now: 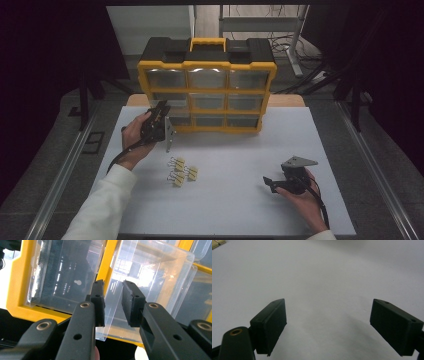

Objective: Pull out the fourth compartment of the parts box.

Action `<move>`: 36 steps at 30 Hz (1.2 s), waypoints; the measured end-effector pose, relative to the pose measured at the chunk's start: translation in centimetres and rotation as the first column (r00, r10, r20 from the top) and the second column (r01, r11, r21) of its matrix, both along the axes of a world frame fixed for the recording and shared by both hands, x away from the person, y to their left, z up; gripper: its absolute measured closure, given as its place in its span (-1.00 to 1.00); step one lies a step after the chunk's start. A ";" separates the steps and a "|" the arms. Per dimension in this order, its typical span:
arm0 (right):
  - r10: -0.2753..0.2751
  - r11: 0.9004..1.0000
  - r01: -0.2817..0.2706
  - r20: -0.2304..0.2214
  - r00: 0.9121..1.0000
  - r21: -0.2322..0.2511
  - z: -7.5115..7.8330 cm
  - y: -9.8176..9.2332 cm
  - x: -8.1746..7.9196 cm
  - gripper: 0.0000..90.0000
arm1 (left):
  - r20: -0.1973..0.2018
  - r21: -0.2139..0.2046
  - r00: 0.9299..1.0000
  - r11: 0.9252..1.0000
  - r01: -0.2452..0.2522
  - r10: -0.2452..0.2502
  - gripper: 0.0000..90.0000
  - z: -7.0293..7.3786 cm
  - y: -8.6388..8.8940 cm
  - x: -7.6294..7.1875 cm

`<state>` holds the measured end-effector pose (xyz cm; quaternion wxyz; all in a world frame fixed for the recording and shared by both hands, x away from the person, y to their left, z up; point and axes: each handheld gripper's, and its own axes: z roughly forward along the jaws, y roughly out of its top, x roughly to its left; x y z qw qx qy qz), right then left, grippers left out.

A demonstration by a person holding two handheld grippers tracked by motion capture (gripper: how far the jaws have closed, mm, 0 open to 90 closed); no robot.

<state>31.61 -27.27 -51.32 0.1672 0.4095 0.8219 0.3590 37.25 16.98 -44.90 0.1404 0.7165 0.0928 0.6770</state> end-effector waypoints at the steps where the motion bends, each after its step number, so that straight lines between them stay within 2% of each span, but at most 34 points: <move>1: 0.000 1.000 0.000 0.000 1.000 0.000 0.0 0.0 0.0 -0.68 | -0.001 0.000 1.000 1.000 0.000 0.000 0.61 0.0 0.0 -0.1; 36: -0.011 1.000 0.011 0.000 1.000 0.017 0.1 -0.2 0.0 -0.68 | 0.006 0.003 0.999 0.999 0.036 -0.036 0.61 0.0 0.5 -0.9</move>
